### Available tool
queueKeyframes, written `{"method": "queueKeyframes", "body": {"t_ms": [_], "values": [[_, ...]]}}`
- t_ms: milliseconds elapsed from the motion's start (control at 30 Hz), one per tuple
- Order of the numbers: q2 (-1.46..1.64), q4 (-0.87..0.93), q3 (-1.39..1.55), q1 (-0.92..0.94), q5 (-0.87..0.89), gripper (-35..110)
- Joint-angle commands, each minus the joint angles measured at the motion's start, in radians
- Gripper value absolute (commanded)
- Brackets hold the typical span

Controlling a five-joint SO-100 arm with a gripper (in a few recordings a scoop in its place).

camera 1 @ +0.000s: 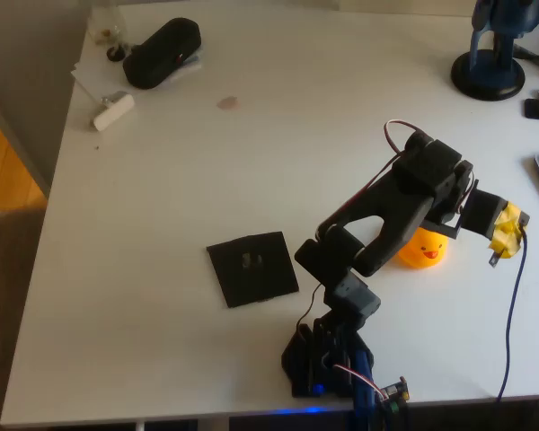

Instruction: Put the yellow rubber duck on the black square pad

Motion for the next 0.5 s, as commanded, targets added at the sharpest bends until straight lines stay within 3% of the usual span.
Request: {"method": "queueKeyframes", "body": {"t_ms": [0,467], "values": [[0.008,-0.063,0.000,-0.002,0.008,34],[-0.098,-0.089,-0.008,0.011,0.017,34]]}}
